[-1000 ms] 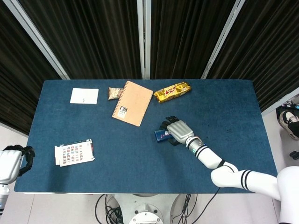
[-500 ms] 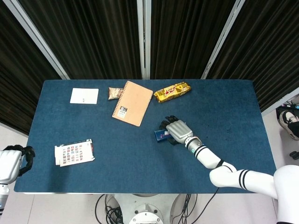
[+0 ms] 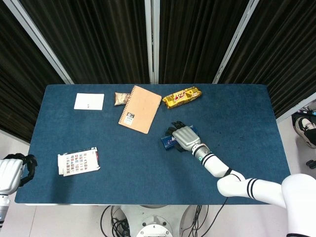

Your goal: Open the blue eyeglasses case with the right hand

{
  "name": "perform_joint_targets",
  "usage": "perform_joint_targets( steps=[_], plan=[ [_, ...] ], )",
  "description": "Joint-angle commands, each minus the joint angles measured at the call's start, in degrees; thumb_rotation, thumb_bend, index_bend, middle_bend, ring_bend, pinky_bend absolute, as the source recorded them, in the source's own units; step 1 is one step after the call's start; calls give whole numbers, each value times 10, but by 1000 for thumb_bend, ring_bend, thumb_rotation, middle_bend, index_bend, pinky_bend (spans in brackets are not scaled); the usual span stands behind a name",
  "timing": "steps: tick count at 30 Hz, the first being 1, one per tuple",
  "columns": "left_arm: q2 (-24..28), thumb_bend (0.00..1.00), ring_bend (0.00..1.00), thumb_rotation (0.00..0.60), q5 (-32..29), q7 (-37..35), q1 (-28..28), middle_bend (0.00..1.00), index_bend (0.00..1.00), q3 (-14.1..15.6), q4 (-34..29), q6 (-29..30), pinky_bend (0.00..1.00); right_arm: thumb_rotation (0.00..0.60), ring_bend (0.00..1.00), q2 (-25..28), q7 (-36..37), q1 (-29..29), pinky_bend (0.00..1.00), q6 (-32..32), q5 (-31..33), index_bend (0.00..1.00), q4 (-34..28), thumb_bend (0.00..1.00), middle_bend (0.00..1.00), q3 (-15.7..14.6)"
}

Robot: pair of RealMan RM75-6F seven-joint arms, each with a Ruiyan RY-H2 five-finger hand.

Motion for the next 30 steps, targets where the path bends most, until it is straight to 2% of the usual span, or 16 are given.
perform_joint_targets(
  steps=[1,10,14,17,21,25,28,30],
  plan=[
    [0,579,455,600,0,-1,0,651,659,0,0,0,440,600,0,-3,2,4,0,-3,5,341,6,519,188,4],
    [1,579,455,600,1,-2,0,653,659,0,0,-1,440,600,0,-23,-2,25,0,-14,27,346,44,540,202,15],
    [0,579,455,600,0,-1,0,653,659,0,0,0,440,600,0,-49,-7,44,0,-16,39,203,81,495,187,27],
    [0,579,455,600,0,-2,0,653,658,0,0,0,440,600,0,-67,-12,57,0,-20,51,84,108,478,135,36],
    [0,579,455,600,0,-3,0,653,658,0,1,-1,440,600,0,-90,-24,70,0,4,52,3,133,477,60,47],
    [0,580,455,600,0,-3,0,653,659,0,1,-1,440,600,0,-75,4,48,0,53,3,0,83,485,51,49],
    [1,579,455,600,0,-4,-1,653,658,0,1,-2,440,600,0,-44,23,19,0,89,-41,0,22,541,128,32],
    [1,579,455,600,2,-4,0,653,658,1,2,0,440,600,0,-18,28,-1,0,103,-62,0,-21,599,215,15]
  ],
)
